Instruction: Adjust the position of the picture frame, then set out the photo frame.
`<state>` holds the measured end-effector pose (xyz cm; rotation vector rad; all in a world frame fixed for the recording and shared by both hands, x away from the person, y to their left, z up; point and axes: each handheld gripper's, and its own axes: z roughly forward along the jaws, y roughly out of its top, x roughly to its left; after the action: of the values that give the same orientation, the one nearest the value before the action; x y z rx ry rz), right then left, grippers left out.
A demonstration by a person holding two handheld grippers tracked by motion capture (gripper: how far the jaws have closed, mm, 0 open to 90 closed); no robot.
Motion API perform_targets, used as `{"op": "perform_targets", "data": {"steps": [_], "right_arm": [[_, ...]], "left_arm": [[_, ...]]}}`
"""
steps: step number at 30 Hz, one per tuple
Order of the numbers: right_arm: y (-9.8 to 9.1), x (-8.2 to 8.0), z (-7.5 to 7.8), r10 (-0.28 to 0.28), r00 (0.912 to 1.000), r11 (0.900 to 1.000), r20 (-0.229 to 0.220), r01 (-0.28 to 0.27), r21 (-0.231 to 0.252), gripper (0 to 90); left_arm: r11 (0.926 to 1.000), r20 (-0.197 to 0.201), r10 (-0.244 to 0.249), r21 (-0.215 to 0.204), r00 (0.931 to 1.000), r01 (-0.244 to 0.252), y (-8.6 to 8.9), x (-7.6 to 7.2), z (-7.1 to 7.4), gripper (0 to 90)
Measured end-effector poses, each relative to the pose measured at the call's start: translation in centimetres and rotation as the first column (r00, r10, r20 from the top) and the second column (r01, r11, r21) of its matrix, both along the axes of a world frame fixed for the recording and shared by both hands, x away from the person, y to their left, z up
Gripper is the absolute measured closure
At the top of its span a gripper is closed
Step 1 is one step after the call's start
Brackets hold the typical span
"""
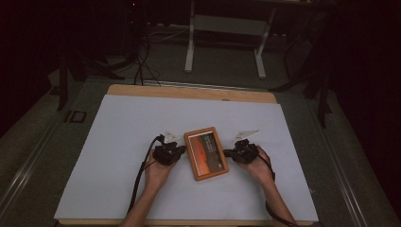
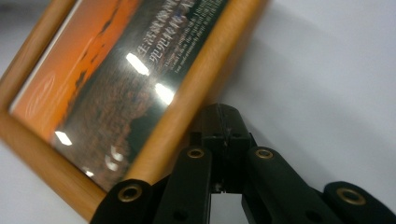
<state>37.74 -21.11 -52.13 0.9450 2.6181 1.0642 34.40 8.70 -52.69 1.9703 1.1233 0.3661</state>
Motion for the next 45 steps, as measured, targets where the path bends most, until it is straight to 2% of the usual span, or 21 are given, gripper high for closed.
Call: {"op": "perform_targets", "data": {"steps": [5,8,14,17,22,23,26,28,31,34,37,39,42,45], "right_arm": [[2.1,-1.9,0.0,0.026,0.9994,0.9994,0.021,-0.025,-0.022,90.0],[2.6,-2.4,0.0,0.018,0.9995,0.9995,0.025,-0.017,-0.025,90.0],[2.6,-3.1,-0.2,-0.004,0.9993,1.0,0.037,0.004,0.003,90.0],[2.5,-2.9,-0.3,-0.011,0.9992,0.9999,0.038,0.01,0.003,90.0],[2.6,-3.1,0.3,-0.013,0.9959,0.9999,0.089,0.013,0.002,90.0],[2.5,-3.2,0.5,-0.013,0.9945,0.9999,0.104,0.013,0.002,90.0],[2.3,-3.3,0.7,-0.017,0.9925,0.9998,0.121,0.016,0.012,90.0],[2.0,-3.4,0.9,-0.024,0.9908,0.9996,0.133,0.022,0.017,86.3],[1.4,-3.3,1.4,-0.041,0.9884,0.9983,0.146,0.035,0.048,82.2],[1.2,-3.5,1.8,-0.046,0.9832,0.9978,0.177,0.036,0.056,74.5],[0.9,-3.6,2.1,-0.066,0.9801,0.9959,0.187,0.053,0.074,67.1],[0.8,-3.6,2.3,-0.08,0.9796,0.9938,0.184,0.064,0.091,62.9],[0.6,-3.7,2.5,-0.092,0.98,0.9913,0.176,0.074,0.109,56.5],[0.7,-3.8,3.0,-0.091,0.9762,0.9921,0.197,0.072,0.103,51.1]], "left_arm": [[0.9996,-0.017,0.028,0.004,0.9995,-0.028,0.8,0.2,-0.1,89.7],[0.9994,-0.016,0.032,0.01,0.9994,-0.032,1.0,0.1,0.0,89.7],[0.9994,-0.028,0.033,0.002,0.9991,-0.033,1.1,-0.3,0.0,89.7],[0.9998,-0.041,0.017,0.01,0.999,-0.016,1.1,-1.2,-0.1,89.6],[0.9992,-0.032,-0.022,0.032,0.9992,0.023,2.0,-3.5,-0.2,82.9],[0.999,-0.027,-0.022,0.039,0.9994,0.023,2.3,-3.8,-0.2,82.5],[0.9997,-0.023,-0.009,0.024,0.9997,0.009,3.5,-4.4,-0.3,79.6],[0.9989,-0.031,0.032,0.034,0.999,-0.031,4.4,-4.6,-0.6,76.1],[0.9983,-0.026,0.056,0.017,0.9981,-0.056,5.2,-4.7,-0.5,70.0],[0.9988,-0.009,0.047,0.013,0.9988,-0.047,5.5,-4.9,-0.2,63.8],[0.9994,0.019,0.033,0.003,0.9993,-0.033,5.5,-5.3,0.2,60.3],[0.9992,0.028,0.036,0.015,0.999,-0.037,5.5,-5.4,0.5,58.4],[0.9991,0.035,0.041,0.011,0.9986,-0.041,5.5,-5.5,0.6,57.8],[0.9993,0.029,0.036,0.012,0.9989,-0.037,5.5,-5.5,0.7,56.6]]}}
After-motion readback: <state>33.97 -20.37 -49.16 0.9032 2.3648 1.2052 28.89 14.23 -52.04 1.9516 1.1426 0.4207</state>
